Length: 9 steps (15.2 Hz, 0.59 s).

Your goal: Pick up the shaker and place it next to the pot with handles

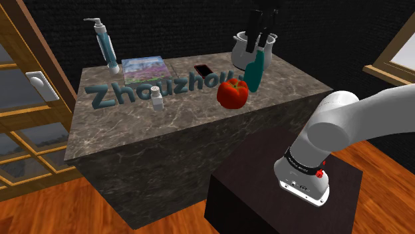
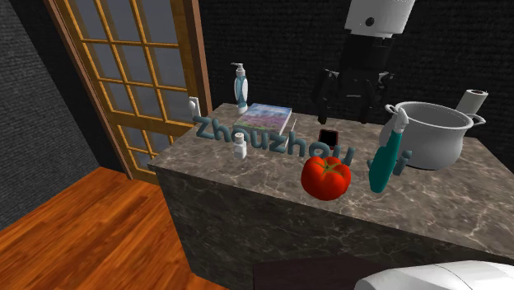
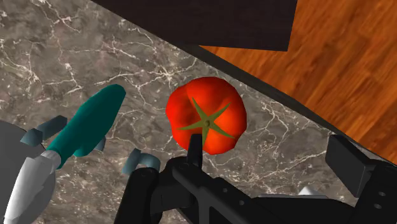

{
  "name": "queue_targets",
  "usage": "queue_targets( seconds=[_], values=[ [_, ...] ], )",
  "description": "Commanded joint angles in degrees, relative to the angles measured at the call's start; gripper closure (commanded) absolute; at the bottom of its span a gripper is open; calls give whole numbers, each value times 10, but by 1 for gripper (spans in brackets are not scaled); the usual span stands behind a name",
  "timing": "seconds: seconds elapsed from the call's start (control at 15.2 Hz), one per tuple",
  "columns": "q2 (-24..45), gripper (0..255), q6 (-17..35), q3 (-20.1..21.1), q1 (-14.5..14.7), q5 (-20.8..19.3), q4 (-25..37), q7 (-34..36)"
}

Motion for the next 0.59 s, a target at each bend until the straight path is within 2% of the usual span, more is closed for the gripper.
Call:
queue_targets(
  seconds=[0.0,0.53],
  values=[
    [0,0,0,0,0,0,0,0],
    [95,0,139,79,10,25,-10,61]
  ],
)
